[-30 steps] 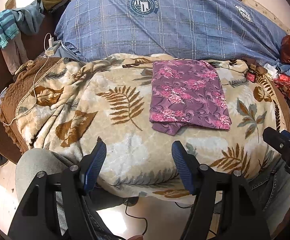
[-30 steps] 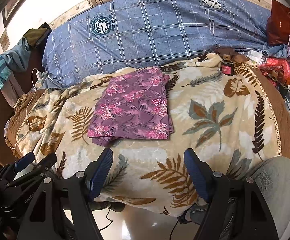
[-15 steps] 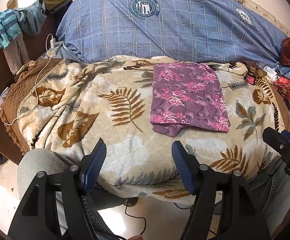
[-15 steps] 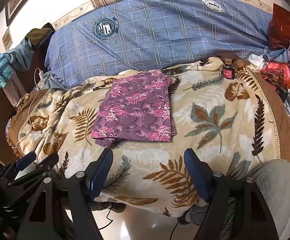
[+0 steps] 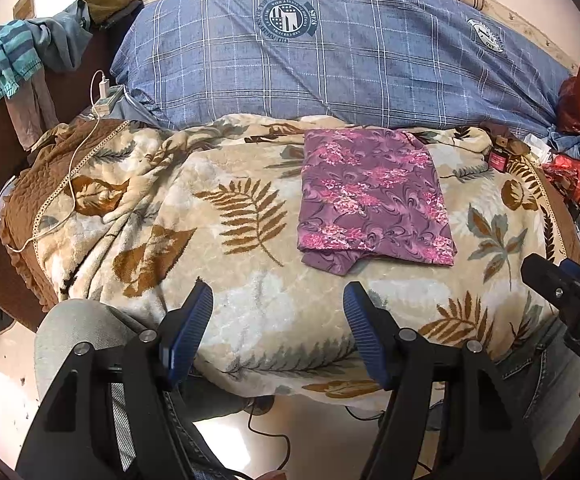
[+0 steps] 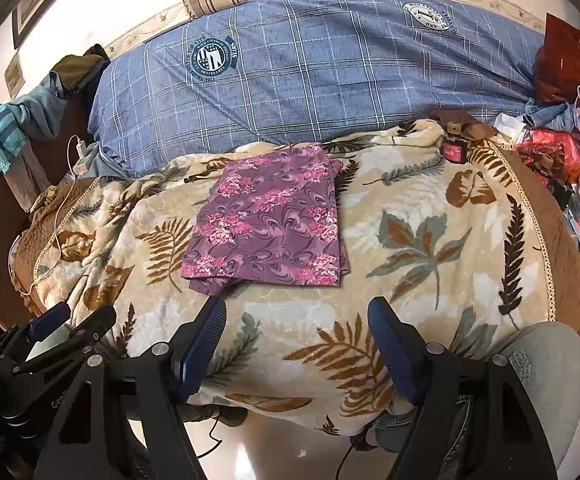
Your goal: Fold small clothes
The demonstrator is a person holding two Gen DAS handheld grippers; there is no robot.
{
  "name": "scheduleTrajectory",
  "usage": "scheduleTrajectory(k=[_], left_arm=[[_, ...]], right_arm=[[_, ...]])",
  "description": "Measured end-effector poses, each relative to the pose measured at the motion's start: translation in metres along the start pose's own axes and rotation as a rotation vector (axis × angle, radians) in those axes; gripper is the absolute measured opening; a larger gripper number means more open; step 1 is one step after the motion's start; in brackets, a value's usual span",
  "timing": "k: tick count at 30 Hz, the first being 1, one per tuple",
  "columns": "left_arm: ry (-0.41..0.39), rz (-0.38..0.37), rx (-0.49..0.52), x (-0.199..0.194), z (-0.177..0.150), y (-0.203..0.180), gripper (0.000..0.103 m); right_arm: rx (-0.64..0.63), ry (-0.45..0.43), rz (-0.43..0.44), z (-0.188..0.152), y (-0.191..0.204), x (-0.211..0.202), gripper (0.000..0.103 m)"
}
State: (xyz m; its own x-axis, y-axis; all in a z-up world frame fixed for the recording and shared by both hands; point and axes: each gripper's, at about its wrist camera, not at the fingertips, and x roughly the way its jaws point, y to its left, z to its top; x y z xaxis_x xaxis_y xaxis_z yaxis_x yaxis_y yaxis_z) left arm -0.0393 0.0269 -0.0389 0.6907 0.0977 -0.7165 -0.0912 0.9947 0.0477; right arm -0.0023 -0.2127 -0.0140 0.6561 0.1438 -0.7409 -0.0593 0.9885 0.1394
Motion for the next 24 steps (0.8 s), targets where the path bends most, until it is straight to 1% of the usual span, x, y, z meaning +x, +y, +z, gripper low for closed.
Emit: scheduleTrajectory(k=[8,21,24], left_arm=[[0.011,-0.013,-0.007,0.0009,0.0005,-0.0017,0.067],[-0.003,-0.020,0.003,0.0021,-0.0004,-0.0013,0.067],[-0.013,-0.003,0.034,0.0089,-0.0007,-0.0067,0.067]], right_arm=[[0.008,0.003,0.000,-0.0022,-0.0001,0.0010,0.075],[0.017,-0.001,-0.008,-0.0030,-0.0013,0.0030,0.075],[0.015,0.000,-0.009,-0.0031,-0.0014,0.0034,0.075]])
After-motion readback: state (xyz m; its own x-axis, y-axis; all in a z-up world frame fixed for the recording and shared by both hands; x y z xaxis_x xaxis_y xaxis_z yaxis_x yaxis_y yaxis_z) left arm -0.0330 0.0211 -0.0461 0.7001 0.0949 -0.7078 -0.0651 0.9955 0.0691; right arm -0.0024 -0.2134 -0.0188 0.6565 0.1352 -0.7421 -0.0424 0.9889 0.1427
